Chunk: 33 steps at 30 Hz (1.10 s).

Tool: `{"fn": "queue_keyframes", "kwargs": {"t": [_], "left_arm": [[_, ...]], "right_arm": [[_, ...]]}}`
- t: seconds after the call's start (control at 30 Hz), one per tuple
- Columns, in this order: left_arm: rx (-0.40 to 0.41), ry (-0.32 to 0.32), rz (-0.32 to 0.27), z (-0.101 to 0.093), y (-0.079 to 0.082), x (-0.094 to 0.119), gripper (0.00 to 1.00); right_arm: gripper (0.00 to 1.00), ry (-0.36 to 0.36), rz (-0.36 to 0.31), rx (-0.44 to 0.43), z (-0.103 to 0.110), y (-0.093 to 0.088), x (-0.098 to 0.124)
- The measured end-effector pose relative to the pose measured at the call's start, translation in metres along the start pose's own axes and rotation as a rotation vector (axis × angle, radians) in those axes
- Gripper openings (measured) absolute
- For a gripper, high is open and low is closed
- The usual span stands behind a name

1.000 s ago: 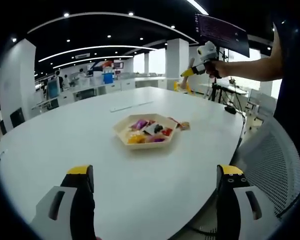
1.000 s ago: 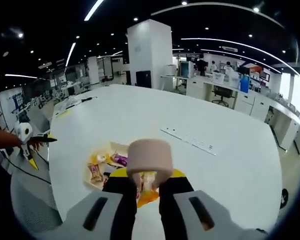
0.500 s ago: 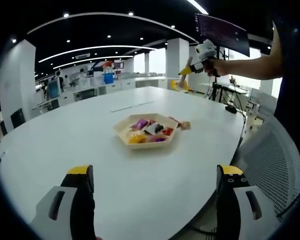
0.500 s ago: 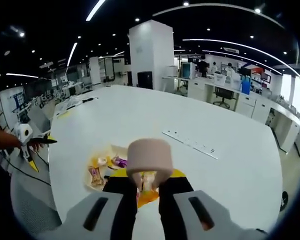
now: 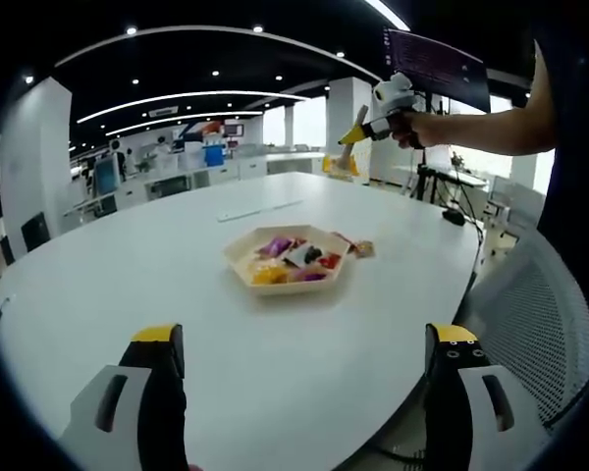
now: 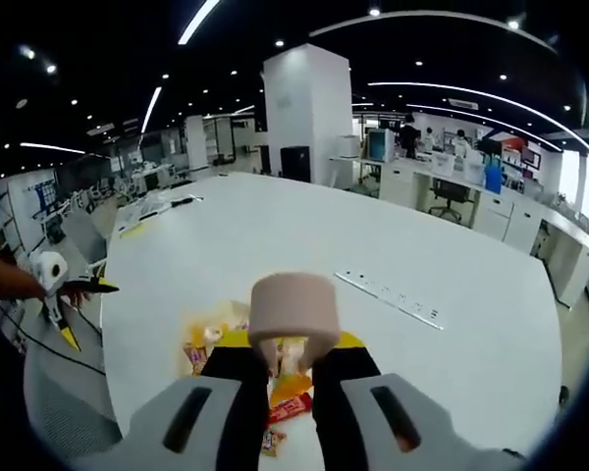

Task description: Place the target food into the container with the food tongs after gripping and lifting it, then release it inside without dropping or visibly crushing the food.

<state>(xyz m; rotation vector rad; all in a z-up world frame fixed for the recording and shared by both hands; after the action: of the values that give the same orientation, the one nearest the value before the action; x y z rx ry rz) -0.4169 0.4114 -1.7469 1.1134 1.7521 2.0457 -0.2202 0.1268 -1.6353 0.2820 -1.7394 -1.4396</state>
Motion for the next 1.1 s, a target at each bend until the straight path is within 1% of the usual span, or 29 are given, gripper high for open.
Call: {"fn": "queue_keyframes", "kwargs": {"t": [0.13, 0.33, 0.57, 1.0, 1.1], "left_arm": [[-0.007, -0.008, 0.004, -0.001, -0.001, 0.000, 0.99], [-0.004, -0.002, -0.004, -0.001, 0.002, 0.001, 0.99], [0.002, 0.000, -0.010, 0.000, 0.002, 0.001, 0.99], [0.001, -0.003, -0.002, 0.000, 0.000, 0.001, 0.97], [0.003, -0.002, 0.000, 0.000, 0.000, 0.001, 0.97]], "right_arm": [[0.14, 0.020, -0.002, 0.006, 0.010, 0.006, -0.009], [0.14, 0.051, -0.013, 0.015, 0.024, 0.018, -0.020], [0.15, 0.090, -0.017, 0.035, 0.041, 0.028, -0.034], [0.15, 0.155, -0.016, 0.045, 0.073, 0.039, -0.063], [0.15, 0.169, -0.021, 0.042, 0.081, 0.044, -0.070]]}}
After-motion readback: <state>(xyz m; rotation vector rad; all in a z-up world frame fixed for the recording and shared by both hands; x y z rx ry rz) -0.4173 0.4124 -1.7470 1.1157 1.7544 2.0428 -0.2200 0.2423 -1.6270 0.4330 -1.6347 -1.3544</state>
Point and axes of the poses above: the point that each gripper's makers call its tool centre point, and the gripper's own axes: x roughly backward along the fingers, z roughly to its left, y roughly out of its top, the point moved 1 cm from there along x, roughly backward along the fingers
